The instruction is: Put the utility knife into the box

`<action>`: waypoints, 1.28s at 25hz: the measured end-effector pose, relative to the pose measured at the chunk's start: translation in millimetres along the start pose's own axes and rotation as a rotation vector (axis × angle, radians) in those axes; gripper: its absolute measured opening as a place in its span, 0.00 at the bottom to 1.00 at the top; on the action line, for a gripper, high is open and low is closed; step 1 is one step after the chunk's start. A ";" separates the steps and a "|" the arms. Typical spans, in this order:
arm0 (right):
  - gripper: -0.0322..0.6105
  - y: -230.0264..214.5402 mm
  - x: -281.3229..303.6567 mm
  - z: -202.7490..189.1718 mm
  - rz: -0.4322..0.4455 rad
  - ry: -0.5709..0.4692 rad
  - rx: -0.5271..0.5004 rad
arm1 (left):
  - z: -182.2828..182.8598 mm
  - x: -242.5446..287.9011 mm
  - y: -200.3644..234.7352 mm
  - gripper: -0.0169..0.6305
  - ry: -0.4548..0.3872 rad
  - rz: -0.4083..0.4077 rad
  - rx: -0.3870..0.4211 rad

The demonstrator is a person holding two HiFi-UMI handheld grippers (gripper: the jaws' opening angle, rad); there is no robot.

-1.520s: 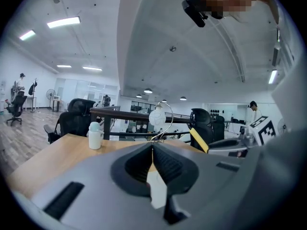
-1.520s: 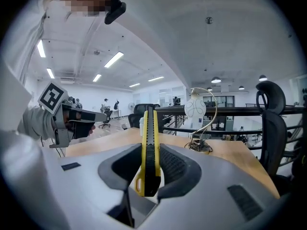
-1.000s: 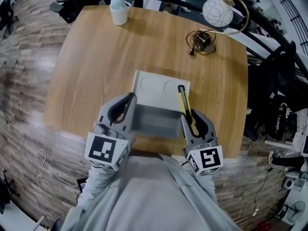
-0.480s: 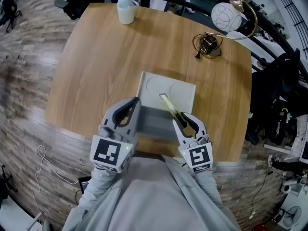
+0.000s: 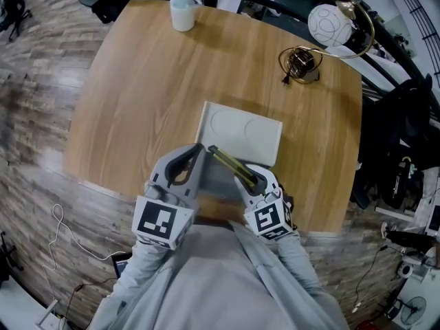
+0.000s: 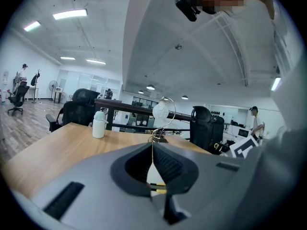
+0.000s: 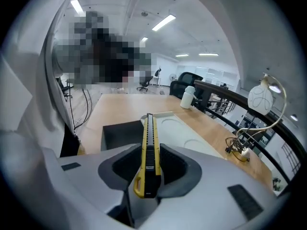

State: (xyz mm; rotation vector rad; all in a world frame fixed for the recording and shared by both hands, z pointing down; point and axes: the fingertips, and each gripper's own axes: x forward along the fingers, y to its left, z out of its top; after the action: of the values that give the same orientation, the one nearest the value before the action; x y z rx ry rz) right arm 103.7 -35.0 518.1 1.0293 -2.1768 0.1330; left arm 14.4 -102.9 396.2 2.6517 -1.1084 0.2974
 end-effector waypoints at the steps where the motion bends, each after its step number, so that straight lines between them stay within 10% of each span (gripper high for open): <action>1: 0.25 2.6 2.6 -3.2 0.014 0.012 -0.016 | -1.1 0.1 -0.2 0.06 -0.001 -0.001 -0.004; 32: 0.10 26.0 42.0 -32.7 0.133 0.134 -0.106 | -9.1 -6.7 8.1 0.06 0.002 0.037 -0.026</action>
State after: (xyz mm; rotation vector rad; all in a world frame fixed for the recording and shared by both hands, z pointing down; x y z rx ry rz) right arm 85.7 -32.0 574.5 0.7942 -2.1061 0.1423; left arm 3.1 -101.1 404.2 2.6097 -1.1539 0.2906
